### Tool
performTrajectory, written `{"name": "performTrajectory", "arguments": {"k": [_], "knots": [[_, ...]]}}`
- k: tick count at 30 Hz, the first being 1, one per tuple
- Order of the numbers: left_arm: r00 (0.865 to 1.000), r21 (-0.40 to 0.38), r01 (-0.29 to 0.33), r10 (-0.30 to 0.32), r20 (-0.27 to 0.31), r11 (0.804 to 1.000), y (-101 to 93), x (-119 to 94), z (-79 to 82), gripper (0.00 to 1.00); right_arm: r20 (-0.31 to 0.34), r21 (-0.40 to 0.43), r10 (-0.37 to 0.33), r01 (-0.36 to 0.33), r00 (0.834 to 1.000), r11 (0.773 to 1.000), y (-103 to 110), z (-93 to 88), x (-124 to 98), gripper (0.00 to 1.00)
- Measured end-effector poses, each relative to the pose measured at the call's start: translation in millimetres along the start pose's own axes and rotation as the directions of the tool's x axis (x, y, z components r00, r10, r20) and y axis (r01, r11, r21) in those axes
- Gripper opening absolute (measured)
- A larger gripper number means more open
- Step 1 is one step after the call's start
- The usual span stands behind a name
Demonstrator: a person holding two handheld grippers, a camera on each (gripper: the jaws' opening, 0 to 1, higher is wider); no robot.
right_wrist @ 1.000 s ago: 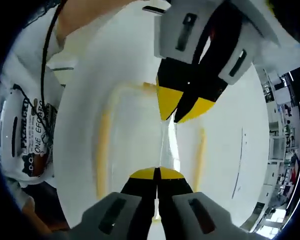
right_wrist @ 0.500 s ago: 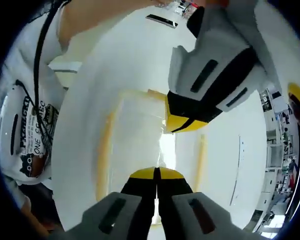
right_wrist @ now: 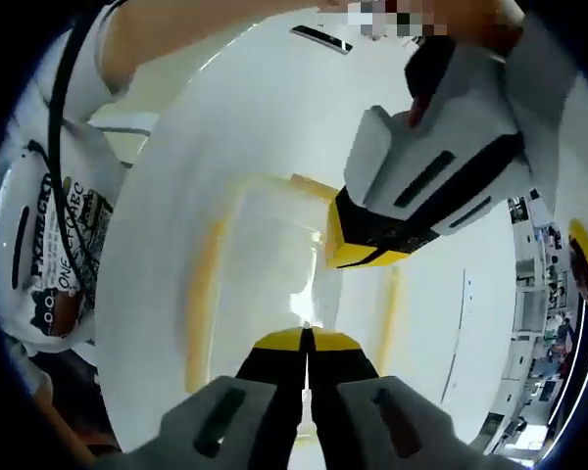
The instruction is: Snap each plastic latch of the storage box into its locked position after aligning the lid with the box until every specified latch is closed and the lid sits flush.
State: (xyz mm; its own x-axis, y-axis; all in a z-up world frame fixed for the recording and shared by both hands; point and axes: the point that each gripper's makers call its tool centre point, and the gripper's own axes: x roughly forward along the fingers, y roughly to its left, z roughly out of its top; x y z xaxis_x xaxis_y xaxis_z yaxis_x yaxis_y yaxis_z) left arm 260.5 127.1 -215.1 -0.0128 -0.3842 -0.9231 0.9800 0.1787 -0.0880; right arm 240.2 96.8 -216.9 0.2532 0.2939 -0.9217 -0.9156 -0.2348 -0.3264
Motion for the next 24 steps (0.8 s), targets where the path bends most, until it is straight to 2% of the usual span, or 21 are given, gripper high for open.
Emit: {"name": "performTrajectory", "arguments": {"k": [3, 4, 7, 9, 10, 12, 14, 16, 19, 21, 22, 24], "knots": [[1.0, -0.023, -0.002, 0.001, -0.015, 1.0, -1.7, 1.6, 0.0, 0.0, -0.012, -0.008, -0.031, 0.031, 0.999, 0.999, -3.2, -0.6, 1.6, 0.0], [1.0, -0.031, -0.006, 0.005, -0.023, 1.0, 0.8, 0.9, 0.7, 0.0, 0.014, 0.017, -0.071, 0.071, 0.997, 0.997, -10.0, 0.3, 3.2, 0.0], [1.0, -0.052, -0.006, 0.005, -0.031, 0.999, 0.4, 2.3, 0.8, 0.0, 0.077, 0.108, -0.1, 0.091, 0.992, 0.99, -13.4, 2.0, 4.4, 0.0], [0.999, -0.056, -0.008, 0.006, -0.036, 0.998, -1.1, 3.6, 0.7, 0.0, 0.094, 0.13, -0.114, 0.102, 0.989, 0.986, -13.4, 0.5, 3.9, 0.0], [0.999, -0.059, -0.011, 0.008, -0.04, 0.998, -0.5, 3.8, 1.2, 0.0, 0.112, 0.164, -0.159, 0.139, 0.981, 0.977, -16.5, -0.2, 2.6, 0.0], [0.999, -0.063, -0.014, 0.011, -0.047, 0.998, 0.2, 4.1, 1.7, 0.0, 0.12, 0.191, -0.196, 0.172, 0.973, 0.967, -18.8, -1.5, 0.6, 0.0], [0.998, -0.065, -0.019, 0.015, -0.054, 0.998, 1.5, 4.8, 2.5, 0.0, 0.146, 0.243, -0.27, 0.23, 0.952, 0.942, -24.6, -2.1, -5.7, 0.0], [0.998, -0.071, -0.021, 0.017, -0.059, 0.997, 3.5, 5.1, 3.4, 0.0, 0.179, 0.304, -0.321, 0.258, 0.93, 0.917, -27.1, -2.2, -12.9, 0.0], [0.997, -0.071, -0.026, 0.02, -0.071, 0.997, 6.6, 5.6, 5.3, 0.0, 0.22, 0.358, -0.402, 0.31, 0.889, 0.881, -24.9, -1.7, -22.8, 0.0], [0.996, -0.065, -0.03, 0.025, -0.08, 0.997, 6.8, 6.5, 5.9, 0.0, 0.247, 0.381, -0.434, 0.325, 0.866, 0.865, -20.2, -0.1, -27.5, 0.0], [0.996, -0.063, -0.033, 0.027, -0.085, 0.997, 7.0, 6.9, 6.1, 0.0, 0.294, 0.41, -0.448, 0.312, 0.844, 0.857, -14.6, 5.3, -31.4, 0.0], [0.995, -0.06, -0.035, 0.03, -0.093, 0.998, 7.6, 7.5, 6.8, 0.0, 0.325, 0.433, -0.452, 0.294, 0.831, 0.852, -9.6, 8.5, -34.2, 0.0]]}}
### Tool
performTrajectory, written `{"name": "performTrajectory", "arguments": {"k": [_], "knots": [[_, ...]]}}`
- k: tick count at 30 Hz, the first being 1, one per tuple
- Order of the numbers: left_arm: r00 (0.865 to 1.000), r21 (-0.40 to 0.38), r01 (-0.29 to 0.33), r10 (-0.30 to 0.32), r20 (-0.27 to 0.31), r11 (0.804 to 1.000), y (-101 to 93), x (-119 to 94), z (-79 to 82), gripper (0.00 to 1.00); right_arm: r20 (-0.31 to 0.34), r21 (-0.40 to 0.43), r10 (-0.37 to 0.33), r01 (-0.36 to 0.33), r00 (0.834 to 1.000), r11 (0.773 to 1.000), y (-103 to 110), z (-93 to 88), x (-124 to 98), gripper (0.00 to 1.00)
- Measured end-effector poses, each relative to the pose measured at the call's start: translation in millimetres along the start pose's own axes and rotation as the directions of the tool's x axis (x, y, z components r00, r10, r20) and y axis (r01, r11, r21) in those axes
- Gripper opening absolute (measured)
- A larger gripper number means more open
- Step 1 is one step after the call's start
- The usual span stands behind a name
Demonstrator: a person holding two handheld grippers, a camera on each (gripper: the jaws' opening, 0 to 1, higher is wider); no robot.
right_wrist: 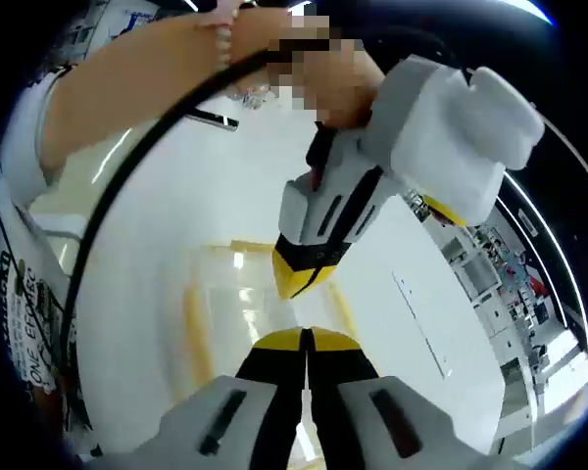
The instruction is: Snap each plastic latch of the storage box into its locked position after aligning the lid with the box until every specified latch is closed and the lid sits flush.
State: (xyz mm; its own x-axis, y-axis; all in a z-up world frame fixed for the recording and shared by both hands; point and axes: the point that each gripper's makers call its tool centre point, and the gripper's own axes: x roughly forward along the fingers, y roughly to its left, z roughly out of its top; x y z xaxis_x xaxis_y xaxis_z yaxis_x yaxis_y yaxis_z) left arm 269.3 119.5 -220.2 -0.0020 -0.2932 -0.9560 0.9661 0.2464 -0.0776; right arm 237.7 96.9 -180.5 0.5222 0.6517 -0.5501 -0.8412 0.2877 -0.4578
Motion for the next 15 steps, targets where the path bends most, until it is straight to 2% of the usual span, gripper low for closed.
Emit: {"name": "performTrajectory", "arguments": {"k": [2, 5, 8, 10, 12, 14, 15], "knots": [[1.0, 0.004, -0.004, 0.004, -0.014, 1.0, 0.4, 1.0, 0.6, 0.0, 0.068, 0.032, -0.018, 0.016, 0.998, 0.999, 6.1, 3.9, -8.5, 0.0], [1.0, 0.015, -0.009, 0.01, -0.029, 1.0, -1.0, 2.6, 0.4, 0.0, 0.109, 0.068, -0.041, 0.033, 0.993, 0.997, 15.3, 2.7, -14.4, 0.0], [0.999, 0.02, -0.012, 0.013, -0.033, 1.0, -0.9, 2.8, 0.3, 0.0, 0.125, 0.096, -0.063, 0.051, 0.99, 0.994, 20.8, 2.4, -16.1, 0.0], [0.999, 0.004, -0.016, 0.016, -0.032, 1.0, 0.4, 2.8, 0.0, 0.0, 0.148, 0.126, -0.133, 0.115, 0.98, 0.985, 26.3, -1.5, -19.3, 0.0], [0.999, -0.011, -0.013, 0.013, -0.03, 1.0, 1.7, 2.7, 0.0, 0.0, 0.159, 0.135, -0.15, 0.129, 0.976, 0.982, 35.1, -6.1, -18.5, 0.0], [0.999, -0.035, -0.011, 0.009, -0.032, 0.999, 2.8, 2.9, 0.0, 0.0, 0.171, 0.15, -0.207, 0.182, 0.963, 0.972, 38.4, -10.1, -17.8, 0.0], [0.999, -0.041, -0.011, 0.01, -0.035, 0.999, 4.1, 2.6, 0.4, 0.0, 0.171, 0.15, -0.211, 0.187, 0.962, 0.971, 41.7, -12.2, -16.8, 0.0]]}}
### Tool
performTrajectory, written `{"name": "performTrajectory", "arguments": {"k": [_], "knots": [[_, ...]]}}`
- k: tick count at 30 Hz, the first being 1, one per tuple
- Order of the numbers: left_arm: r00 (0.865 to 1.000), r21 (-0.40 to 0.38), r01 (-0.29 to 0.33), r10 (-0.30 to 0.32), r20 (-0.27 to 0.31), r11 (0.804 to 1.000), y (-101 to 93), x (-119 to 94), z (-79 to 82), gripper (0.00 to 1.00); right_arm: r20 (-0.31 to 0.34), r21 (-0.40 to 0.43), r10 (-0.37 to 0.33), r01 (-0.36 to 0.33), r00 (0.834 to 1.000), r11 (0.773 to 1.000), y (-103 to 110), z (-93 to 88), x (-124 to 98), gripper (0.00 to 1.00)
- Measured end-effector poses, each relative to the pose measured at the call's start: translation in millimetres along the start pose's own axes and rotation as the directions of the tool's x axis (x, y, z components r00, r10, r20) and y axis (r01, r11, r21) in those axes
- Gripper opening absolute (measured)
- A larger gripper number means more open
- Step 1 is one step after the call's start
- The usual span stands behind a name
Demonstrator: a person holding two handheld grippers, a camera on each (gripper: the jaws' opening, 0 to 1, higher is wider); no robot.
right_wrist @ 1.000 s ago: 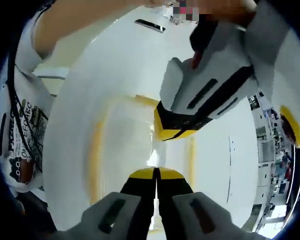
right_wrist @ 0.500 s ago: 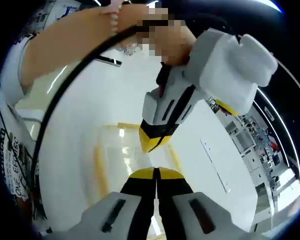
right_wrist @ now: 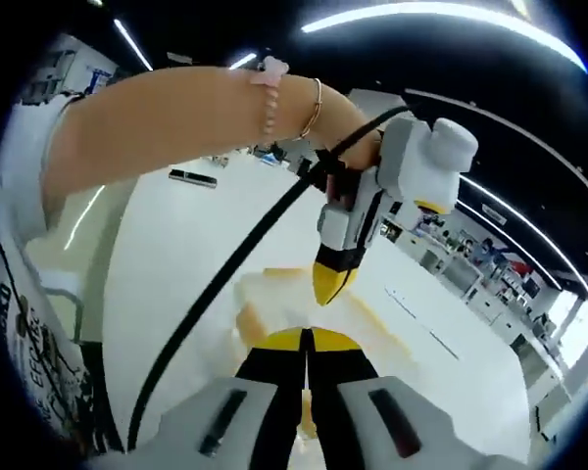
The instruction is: Snap each plastic latch of the storage box into its locked position after aligning the lid with the box until every specified latch is closed and the lid sits flush.
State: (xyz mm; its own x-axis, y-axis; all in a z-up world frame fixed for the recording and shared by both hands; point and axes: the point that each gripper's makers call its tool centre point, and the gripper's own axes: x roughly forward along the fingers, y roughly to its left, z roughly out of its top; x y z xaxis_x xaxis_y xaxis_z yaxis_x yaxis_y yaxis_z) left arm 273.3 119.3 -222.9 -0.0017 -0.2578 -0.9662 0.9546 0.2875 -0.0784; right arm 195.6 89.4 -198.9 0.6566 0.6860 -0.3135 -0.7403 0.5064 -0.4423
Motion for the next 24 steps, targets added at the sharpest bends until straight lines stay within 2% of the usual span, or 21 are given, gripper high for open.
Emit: {"name": "performTrajectory", "arguments": {"k": [6, 10, 14, 18, 21, 22, 24], "knots": [[0.999, 0.004, -0.018, 0.018, -0.034, 1.0, 1.7, 1.0, -0.9, 0.0, -0.002, 0.001, -0.084, 0.084, 0.996, 0.996, 12.2, -15.8, 1.3, 0.0], [0.998, 0.007, -0.026, 0.027, -0.05, 1.0, 7.2, 0.1, -0.1, 0.0, 0.008, -0.007, -0.099, 0.099, 0.995, 0.995, 18.0, -20.3, 5.8, 0.0], [0.997, 0.01, -0.033, 0.033, -0.064, 0.999, 12.2, -0.4, 1.1, 0.0, -0.001, -0.027, -0.15, 0.15, 0.989, 0.988, 16.1, -24.4, 8.2, 0.0], [0.997, 0.009, -0.033, 0.034, -0.067, 0.999, 13.8, -0.4, 1.0, 0.0, -0.004, -0.031, -0.17, 0.169, 0.985, 0.985, 16.2, -26.2, 10.4, 0.0], [0.997, 0.013, -0.032, 0.032, -0.063, 0.999, 16.1, -1.1, 0.6, 0.0, -0.036, -0.054, -0.233, 0.231, 0.972, 0.971, 10.5, -33.5, 11.3, 0.0], [0.998, 0.008, -0.03, 0.031, -0.06, 1.0, 17.2, -1.3, 0.7, 0.0, -0.037, -0.056, -0.232, 0.229, 0.972, 0.972, 13.2, -34.7, 12.4, 0.0], [0.999, -0.003, -0.023, 0.023, -0.04, 1.0, 16.2, -0.9, -1.8, 0.0, -0.029, -0.099, -0.289, 0.285, 0.957, 0.953, 13.5, -37.4, 15.0, 0.0]]}}
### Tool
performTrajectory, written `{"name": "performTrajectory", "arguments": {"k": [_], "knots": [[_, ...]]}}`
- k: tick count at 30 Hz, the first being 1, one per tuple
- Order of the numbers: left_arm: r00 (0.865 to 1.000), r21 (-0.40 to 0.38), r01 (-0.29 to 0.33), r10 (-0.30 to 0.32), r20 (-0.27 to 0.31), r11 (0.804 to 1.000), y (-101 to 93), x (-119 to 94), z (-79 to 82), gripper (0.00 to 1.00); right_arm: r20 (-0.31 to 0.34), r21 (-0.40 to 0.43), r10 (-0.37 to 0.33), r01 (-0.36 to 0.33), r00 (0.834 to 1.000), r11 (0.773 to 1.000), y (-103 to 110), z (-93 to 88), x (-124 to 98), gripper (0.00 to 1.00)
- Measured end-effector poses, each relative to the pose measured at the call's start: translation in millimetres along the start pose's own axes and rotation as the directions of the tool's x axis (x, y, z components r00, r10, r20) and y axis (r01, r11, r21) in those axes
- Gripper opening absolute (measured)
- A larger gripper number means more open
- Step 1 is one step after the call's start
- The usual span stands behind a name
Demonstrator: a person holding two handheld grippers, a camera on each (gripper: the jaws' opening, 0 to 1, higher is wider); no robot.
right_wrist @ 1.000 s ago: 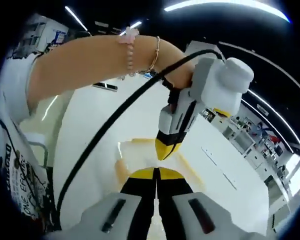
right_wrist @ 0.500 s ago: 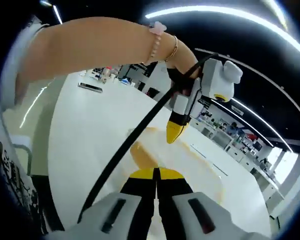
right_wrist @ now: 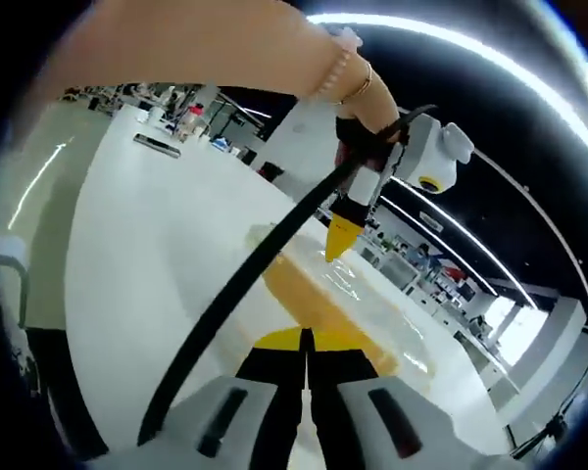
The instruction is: Snap each plastic latch of the storage box into its locked position after aligning the lid with the box until every specified latch is closed and the lid sits flush.
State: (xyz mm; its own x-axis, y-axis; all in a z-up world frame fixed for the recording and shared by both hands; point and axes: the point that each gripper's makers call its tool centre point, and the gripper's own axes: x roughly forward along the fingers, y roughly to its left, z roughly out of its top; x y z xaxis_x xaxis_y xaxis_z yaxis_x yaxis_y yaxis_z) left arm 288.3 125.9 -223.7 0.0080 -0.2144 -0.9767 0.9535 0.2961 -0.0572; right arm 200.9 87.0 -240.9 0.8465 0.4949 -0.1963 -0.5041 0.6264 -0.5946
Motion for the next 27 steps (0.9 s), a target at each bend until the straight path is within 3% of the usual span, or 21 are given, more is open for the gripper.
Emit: {"name": "performTrajectory", "arguments": {"k": [9, 14, 20, 27], "knots": [[1.0, -0.003, -0.012, 0.012, 0.015, 1.0, -4.1, 3.7, 0.3, 0.0, -0.034, -0.101, -0.096, 0.092, 0.995, 0.991, 0.6, 1.3, 13.0, 0.0], [0.999, 0.001, -0.036, 0.036, 0.0, 0.999, -6.3, 5.5, 1.7, 0.0, -0.047, -0.172, -0.179, 0.168, 0.983, 0.971, -0.1, 1.3, 18.9, 0.0], [0.998, 0.021, -0.057, 0.058, -0.011, 0.998, -7.1, 4.7, 1.6, 0.0, -0.057, -0.185, -0.205, 0.192, 0.977, 0.964, -1.6, 1.6, 23.8, 0.0], [0.999, 0.021, -0.034, 0.034, 0.02, 0.999, -6.4, 6.4, 3.1, 0.0, -0.058, -0.209, -0.243, 0.226, 0.968, 0.951, -6.3, 0.8, 21.1, 0.0]]}}
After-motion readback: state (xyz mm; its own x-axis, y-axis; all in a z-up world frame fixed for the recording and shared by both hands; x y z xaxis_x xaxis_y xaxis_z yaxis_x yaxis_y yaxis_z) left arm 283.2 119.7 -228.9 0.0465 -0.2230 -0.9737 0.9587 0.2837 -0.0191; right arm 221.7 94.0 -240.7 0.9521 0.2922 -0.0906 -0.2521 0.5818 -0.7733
